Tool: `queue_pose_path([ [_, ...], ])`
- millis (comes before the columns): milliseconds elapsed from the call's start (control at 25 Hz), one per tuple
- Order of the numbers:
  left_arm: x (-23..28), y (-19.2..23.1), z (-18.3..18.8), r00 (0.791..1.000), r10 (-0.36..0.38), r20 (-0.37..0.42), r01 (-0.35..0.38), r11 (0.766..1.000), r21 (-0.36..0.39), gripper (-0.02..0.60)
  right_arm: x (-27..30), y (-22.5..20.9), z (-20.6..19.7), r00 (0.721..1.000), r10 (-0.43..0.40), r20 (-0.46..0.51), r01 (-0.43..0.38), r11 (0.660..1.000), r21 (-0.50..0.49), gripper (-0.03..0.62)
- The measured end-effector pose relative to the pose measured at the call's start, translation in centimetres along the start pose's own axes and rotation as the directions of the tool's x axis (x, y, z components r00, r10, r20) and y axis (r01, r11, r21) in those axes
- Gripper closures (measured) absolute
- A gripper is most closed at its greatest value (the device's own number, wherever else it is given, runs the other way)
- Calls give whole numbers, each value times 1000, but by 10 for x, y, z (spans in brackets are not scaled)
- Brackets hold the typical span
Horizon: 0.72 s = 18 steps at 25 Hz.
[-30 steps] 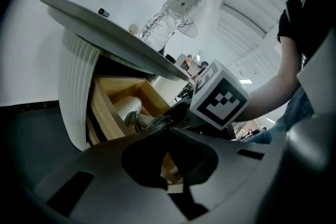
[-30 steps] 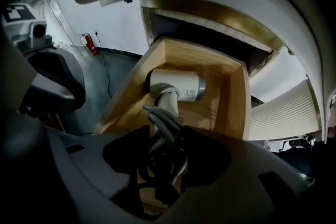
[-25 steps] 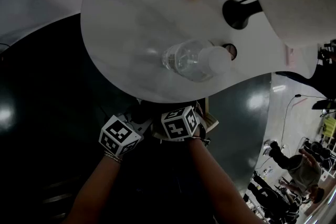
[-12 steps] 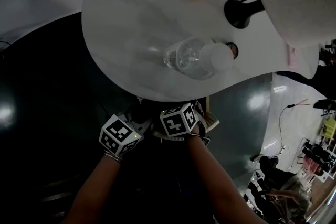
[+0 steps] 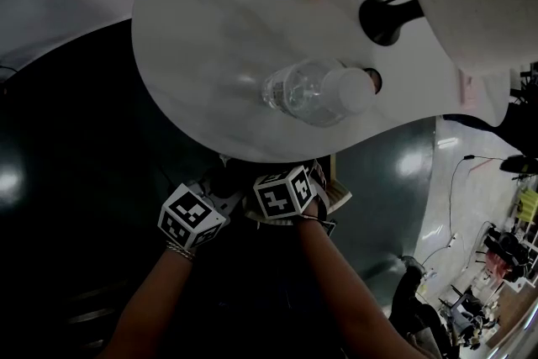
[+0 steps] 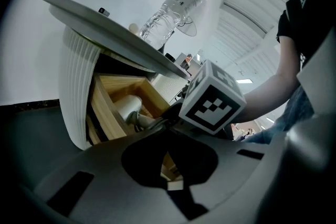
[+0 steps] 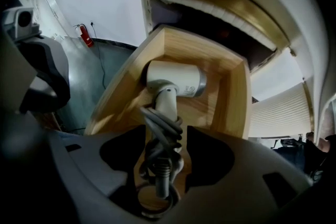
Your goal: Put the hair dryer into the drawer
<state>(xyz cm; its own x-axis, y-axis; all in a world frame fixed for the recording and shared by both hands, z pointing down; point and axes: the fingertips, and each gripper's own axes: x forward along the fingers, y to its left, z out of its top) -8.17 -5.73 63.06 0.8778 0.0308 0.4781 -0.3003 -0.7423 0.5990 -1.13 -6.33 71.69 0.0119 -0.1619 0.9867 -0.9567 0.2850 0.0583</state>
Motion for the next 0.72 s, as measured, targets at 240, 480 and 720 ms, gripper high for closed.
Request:
queue_pose_path([
  [240, 0, 2, 0, 1000, -1, 4, 1, 1000, 6, 574, -10, -4, 1, 999, -13, 35, 12, 999, 41, 332],
  [480, 3, -1, 4, 1000, -20, 7, 20, 999, 28, 574, -27, -14, -3, 997, -11, 74, 5, 997, 81, 354],
  [720, 9, -6, 9, 999, -36, -4, 36, 998, 59, 574, -51, -12, -4, 991, 0, 133, -9, 998, 63, 457],
])
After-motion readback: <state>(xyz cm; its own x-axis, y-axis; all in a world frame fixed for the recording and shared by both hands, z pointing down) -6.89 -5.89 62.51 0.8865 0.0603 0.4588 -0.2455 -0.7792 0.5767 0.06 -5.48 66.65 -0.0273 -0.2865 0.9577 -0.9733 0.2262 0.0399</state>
